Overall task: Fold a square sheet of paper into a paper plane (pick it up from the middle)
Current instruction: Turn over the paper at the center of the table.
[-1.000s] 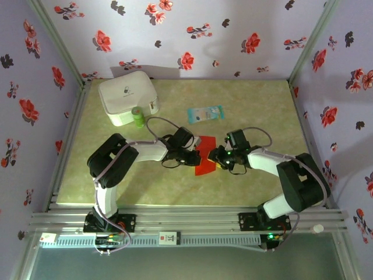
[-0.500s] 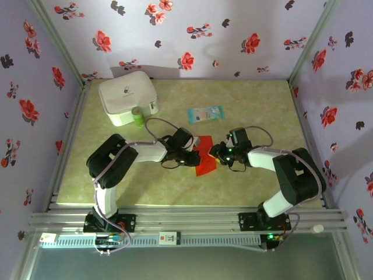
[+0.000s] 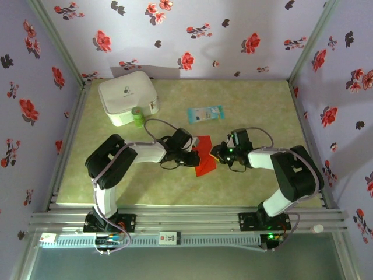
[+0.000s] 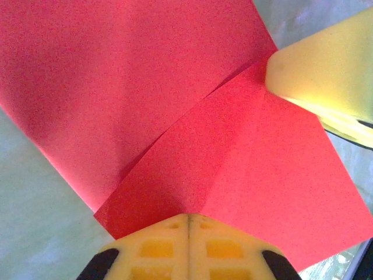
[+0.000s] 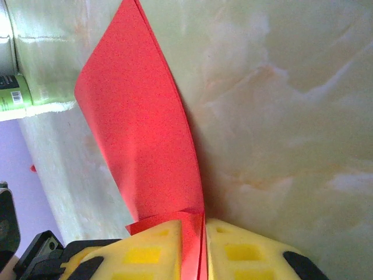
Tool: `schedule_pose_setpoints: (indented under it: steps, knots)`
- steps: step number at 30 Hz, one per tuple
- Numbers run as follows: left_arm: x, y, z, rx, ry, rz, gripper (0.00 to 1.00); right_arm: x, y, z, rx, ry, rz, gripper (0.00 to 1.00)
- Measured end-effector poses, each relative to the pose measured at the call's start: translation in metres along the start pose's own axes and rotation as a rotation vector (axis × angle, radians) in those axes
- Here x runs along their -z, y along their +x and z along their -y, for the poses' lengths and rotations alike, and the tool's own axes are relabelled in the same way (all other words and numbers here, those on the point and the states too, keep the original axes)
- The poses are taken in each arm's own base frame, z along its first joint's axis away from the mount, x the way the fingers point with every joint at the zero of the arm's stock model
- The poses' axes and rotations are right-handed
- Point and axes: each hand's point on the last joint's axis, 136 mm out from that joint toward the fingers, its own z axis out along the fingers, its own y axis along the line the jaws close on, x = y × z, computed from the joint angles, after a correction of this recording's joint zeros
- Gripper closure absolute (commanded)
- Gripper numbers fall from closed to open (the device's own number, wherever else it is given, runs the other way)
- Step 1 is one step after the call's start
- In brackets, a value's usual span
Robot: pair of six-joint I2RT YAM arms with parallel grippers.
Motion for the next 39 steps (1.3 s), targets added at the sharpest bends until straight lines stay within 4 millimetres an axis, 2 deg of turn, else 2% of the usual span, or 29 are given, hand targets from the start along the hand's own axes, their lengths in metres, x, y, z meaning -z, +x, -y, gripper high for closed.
schedule_pose_setpoints:
  steps: [7, 13, 17, 20, 25, 30, 33, 36, 39]
  knots:
    - [0.009, -0.001, 0.005, 0.0, 0.014, 0.02, 1.0, 0.0, -0.002, -0.003, 0.018, -0.02, 0.0, 0.9]
    - [0.015, -0.006, 0.012, -0.001, 0.032, 0.045, 0.96, -0.001, -0.002, -0.006, 0.035, -0.037, -0.007, 0.96]
    - [0.024, -0.007, 0.015, -0.002, 0.041, 0.064, 0.94, 0.0, -0.001, -0.007, 0.05, -0.04, -0.009, 0.97]
    - [0.037, -0.011, 0.017, -0.009, 0.037, 0.101, 0.92, 0.009, 0.001, -0.011, 0.082, -0.031, -0.008, 0.97]
    - [0.064, -0.021, 0.018, -0.019, 0.015, 0.192, 0.9, 0.041, -0.008, -0.031, 0.196, 0.036, 0.057, 0.96]
    - [0.093, -0.028, 0.005, -0.006, -0.034, 0.306, 0.87, 0.095, -0.03, -0.054, 0.361, 0.192, 0.208, 0.96]
    - [0.11, -0.031, -0.01, 0.017, -0.067, 0.366, 0.86, 0.124, -0.038, -0.054, 0.438, 0.35, 0.281, 0.96]
    - [0.128, -0.035, -0.026, 0.05, -0.1, 0.427, 0.82, 0.144, -0.04, -0.047, 0.503, 0.531, 0.325, 0.97]
    - [0.147, -0.035, -0.037, 0.08, -0.124, 0.491, 0.81, 0.156, -0.044, -0.037, 0.551, 0.699, 0.343, 0.99]
